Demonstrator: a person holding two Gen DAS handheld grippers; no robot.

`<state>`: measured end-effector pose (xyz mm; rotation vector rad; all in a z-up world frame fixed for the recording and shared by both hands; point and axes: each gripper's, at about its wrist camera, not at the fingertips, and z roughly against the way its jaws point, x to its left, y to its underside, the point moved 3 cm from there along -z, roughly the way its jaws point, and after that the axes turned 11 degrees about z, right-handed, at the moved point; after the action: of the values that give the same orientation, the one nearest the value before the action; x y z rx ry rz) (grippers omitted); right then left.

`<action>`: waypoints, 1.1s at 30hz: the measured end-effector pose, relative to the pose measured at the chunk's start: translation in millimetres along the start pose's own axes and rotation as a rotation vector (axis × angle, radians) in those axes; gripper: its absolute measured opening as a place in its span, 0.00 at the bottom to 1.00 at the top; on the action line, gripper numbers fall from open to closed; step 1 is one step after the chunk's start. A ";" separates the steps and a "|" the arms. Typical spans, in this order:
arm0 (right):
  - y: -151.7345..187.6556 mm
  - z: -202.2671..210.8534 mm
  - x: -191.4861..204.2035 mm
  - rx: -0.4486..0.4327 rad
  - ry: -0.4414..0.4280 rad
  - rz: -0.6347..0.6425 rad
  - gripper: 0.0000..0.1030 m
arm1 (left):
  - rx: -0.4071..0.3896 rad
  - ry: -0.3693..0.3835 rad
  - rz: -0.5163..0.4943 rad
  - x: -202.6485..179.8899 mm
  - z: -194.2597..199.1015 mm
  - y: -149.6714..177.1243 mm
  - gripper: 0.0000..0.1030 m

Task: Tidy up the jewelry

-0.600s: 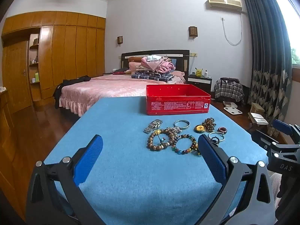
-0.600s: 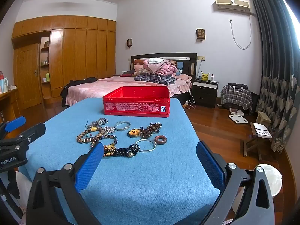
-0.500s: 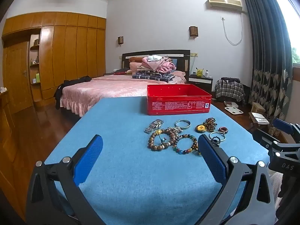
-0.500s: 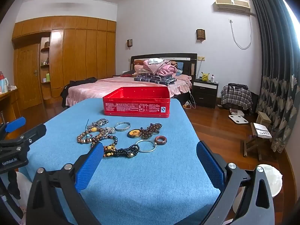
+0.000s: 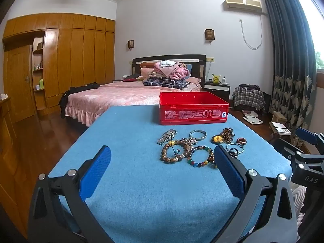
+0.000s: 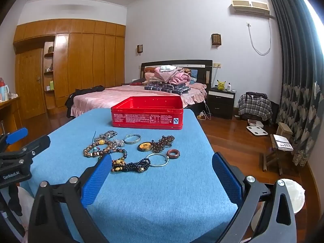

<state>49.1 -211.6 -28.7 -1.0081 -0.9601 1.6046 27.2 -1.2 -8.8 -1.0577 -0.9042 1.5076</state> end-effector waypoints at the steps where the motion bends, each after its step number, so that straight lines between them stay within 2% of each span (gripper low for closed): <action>1: 0.2 0.1 -0.2 -0.001 0.000 0.000 0.94 | 0.002 0.000 0.001 0.6 -0.8 -0.5 0.95; 33: 1.2 -0.8 -0.1 0.001 0.002 -0.001 0.94 | 0.005 0.000 -0.001 -0.4 -3.4 1.3 0.95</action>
<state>49.5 -211.9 -30.1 -1.0077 -0.9585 1.6028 30.0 -1.7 -11.0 -1.0539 -0.9004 1.5081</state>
